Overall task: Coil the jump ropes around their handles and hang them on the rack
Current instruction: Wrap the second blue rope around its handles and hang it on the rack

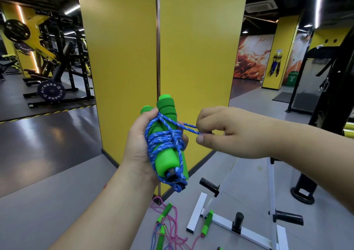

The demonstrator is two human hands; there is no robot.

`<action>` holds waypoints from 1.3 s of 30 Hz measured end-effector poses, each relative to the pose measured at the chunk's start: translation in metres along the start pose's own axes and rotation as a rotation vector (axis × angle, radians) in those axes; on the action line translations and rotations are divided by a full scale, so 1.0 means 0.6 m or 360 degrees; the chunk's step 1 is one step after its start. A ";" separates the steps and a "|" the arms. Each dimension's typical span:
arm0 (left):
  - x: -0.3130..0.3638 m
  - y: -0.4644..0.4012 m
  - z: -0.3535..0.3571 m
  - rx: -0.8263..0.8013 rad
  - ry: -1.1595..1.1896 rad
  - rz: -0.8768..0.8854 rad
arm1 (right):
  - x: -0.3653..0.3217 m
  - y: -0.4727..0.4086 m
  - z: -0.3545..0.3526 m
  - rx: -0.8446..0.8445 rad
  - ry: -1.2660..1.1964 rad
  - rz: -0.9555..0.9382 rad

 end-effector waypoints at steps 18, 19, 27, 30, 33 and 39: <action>-0.011 -0.007 -0.019 -0.0084 -0.0205 -0.0150 | 0.013 0.007 0.005 -0.0130 0.0005 0.0316; -0.009 -0.009 -0.024 -0.0034 -0.0182 -0.0154 | 0.013 0.008 0.003 -0.0112 -0.0094 0.0342; -0.007 -0.012 -0.067 0.0287 0.0116 -0.0384 | 0.059 0.023 -0.017 0.0059 -0.0364 0.0595; -0.018 -0.016 -0.063 0.0263 -0.0036 -0.0411 | 0.054 0.016 -0.005 0.0063 -0.0377 0.0602; -0.026 -0.022 -0.062 0.0260 -0.0397 -0.0333 | 0.039 0.004 -0.014 0.0209 -0.0526 0.0538; -0.031 -0.015 -0.062 0.0256 -0.0541 -0.0304 | 0.022 -0.023 -0.037 0.0403 -0.1132 0.0381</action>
Point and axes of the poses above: each hand's wrist, its own y-axis away from the middle knuckle, its own z-axis out of the palm, x = y × z, the point moved 3 cm from there along -y, towards the middle knuckle, and after that the axes turned 1 degree about z, right-handed, at the moved point
